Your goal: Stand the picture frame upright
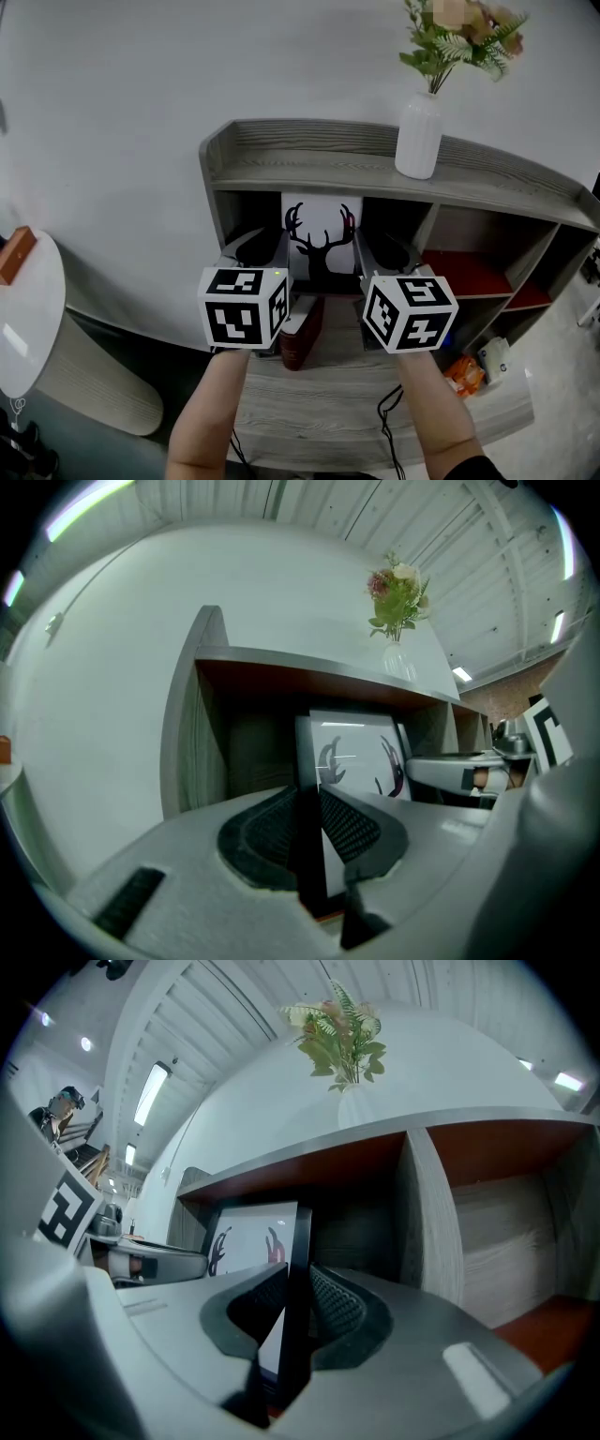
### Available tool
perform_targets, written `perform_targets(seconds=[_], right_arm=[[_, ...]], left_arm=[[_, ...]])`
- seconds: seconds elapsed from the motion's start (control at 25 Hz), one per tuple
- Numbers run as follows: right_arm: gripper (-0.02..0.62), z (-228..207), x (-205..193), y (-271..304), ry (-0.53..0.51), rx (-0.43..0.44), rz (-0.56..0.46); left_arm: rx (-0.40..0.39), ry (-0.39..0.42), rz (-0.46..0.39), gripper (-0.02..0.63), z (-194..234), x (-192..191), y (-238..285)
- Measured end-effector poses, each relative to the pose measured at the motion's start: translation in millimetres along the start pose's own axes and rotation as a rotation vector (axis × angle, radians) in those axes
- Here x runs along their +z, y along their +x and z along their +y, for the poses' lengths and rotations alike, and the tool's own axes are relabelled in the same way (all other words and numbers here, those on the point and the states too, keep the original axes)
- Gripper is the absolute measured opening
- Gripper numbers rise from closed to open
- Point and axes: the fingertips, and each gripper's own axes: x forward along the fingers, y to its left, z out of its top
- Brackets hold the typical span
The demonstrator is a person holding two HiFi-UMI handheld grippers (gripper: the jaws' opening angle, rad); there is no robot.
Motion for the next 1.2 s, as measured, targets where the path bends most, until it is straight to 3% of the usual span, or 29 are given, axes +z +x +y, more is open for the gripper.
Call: perform_targets(seconds=[1.2], right_arm=[[0.067, -18, -6, 39, -0.004, -0.116, -0.016]], left_arm=[[0.099, -0.026, -0.055, 0.067, 16, 1, 39]])
